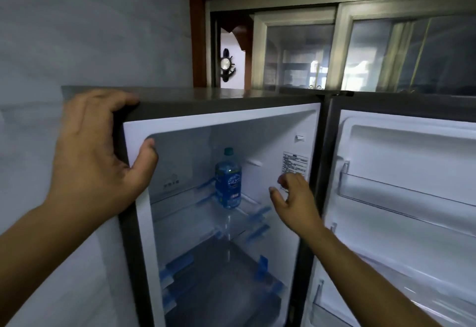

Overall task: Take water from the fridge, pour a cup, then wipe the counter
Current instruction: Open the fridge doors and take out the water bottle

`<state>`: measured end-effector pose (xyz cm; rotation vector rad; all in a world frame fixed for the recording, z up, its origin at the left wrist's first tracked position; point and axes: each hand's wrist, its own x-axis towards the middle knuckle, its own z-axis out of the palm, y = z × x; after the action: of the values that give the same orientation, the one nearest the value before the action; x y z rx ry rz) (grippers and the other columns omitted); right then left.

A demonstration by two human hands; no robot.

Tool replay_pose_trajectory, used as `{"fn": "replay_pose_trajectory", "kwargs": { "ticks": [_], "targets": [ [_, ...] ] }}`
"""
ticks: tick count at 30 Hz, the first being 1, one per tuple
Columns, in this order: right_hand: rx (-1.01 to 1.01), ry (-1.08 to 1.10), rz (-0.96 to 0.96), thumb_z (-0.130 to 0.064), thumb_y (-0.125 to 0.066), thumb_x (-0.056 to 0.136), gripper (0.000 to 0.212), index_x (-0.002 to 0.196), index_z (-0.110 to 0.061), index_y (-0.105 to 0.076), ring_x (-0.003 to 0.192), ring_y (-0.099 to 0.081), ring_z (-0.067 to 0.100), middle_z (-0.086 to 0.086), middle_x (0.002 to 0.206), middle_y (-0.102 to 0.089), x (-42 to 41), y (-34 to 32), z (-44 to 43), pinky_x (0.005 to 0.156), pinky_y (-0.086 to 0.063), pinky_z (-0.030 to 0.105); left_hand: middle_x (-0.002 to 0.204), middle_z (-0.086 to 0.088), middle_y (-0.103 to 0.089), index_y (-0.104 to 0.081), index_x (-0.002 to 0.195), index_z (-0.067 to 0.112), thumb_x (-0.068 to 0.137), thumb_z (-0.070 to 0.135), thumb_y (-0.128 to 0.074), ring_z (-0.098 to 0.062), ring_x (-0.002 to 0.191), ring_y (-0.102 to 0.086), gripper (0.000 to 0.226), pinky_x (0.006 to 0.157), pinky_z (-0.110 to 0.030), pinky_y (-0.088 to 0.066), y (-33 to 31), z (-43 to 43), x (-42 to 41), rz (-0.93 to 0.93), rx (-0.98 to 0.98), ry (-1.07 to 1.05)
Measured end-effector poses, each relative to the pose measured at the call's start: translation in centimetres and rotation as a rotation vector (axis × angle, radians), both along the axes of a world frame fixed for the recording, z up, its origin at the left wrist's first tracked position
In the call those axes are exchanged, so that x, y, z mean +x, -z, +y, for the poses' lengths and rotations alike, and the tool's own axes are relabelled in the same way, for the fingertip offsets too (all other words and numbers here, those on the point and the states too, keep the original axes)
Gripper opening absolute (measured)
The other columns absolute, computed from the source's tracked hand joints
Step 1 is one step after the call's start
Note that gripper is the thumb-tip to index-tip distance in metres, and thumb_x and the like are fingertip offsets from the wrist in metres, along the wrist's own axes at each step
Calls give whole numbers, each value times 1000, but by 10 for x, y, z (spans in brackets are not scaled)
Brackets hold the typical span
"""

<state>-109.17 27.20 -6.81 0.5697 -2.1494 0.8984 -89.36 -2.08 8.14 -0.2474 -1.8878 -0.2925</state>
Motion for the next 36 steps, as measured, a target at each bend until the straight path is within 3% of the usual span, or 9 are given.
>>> {"fn": "replay_pose_trajectory", "kwargs": {
  "ticks": [2,5,7,10,14,17,28,32,36],
  "targets": [
    [-60,-66,-190,-28,-73,86,33,108,-8,-57,92,-56,24,11,100,-58,-30,12,-32,78,-45,32,117,-4,-50,-50,126,0,78,25,-64,-36,111,-50,55,100,-30,-37,-1,4,2,28,-16,-42],
    [-222,-132,-479,-35,-80,81,68,132,-4,-47,112,-56,30,18,123,-54,-72,23,-71,90,-48,33,115,23,-41,-53,122,1,78,22,-63,-31,112,-50,50,102,-17,-33,-2,6,1,78,-64,-41],
    [-286,-160,-595,-49,-84,72,91,138,-2,-42,116,-55,36,22,128,-52,-105,36,-85,95,-51,41,120,22,-39,-49,125,17,79,23,-64,-20,114,-49,49,103,-17,-35,-2,7,1,98,-74,-59],
    [-320,-124,-610,-87,-70,47,118,126,-2,-47,100,-63,43,25,111,-62,-168,74,-107,79,-58,52,120,8,-46,-41,125,20,78,17,-66,-17,118,-49,53,104,-27,-41,-2,10,2,110,-41,-81],
    [-402,-127,-647,-39,-94,57,109,139,2,-36,120,-50,45,30,131,-49,-166,67,-133,94,-51,54,117,-2,-47,-42,123,11,80,18,-64,-17,114,-50,49,100,-24,-41,-4,13,4,88,-82,-148],
    [-464,-146,-557,-24,-98,53,93,126,4,-47,109,-55,45,30,120,-56,-162,73,-147,86,-52,49,116,-6,-46,-41,123,7,80,20,-63,-18,114,-50,50,99,-25,-41,-4,16,4,76,-72,-183],
    [-458,-212,-621,-58,-84,45,80,103,-10,-59,80,-68,28,11,98,-67,-192,109,-153,60,-62,41,123,11,-42,-35,126,29,82,27,-60,-20,115,-49,50,97,-27,-42,-4,23,2,84,-58,-207],
    [-498,-386,-640,-14,-93,58,43,88,-8,-64,65,-68,10,4,83,-70,-147,86,-132,48,-52,22,123,10,-41,-35,126,26,82,26,-59,-10,115,-47,50,99,-24,-41,-4,25,4,80,-31,-205],
    [-482,-478,-679,-8,-92,62,58,106,-12,-54,89,-64,19,0,100,-64,-106,80,-118,67,-48,24,128,9,-39,-37,129,18,83,31,-59,-8,120,-42,52,104,-14,-35,-2,29,7,38,-22,-270]
  ]
}}
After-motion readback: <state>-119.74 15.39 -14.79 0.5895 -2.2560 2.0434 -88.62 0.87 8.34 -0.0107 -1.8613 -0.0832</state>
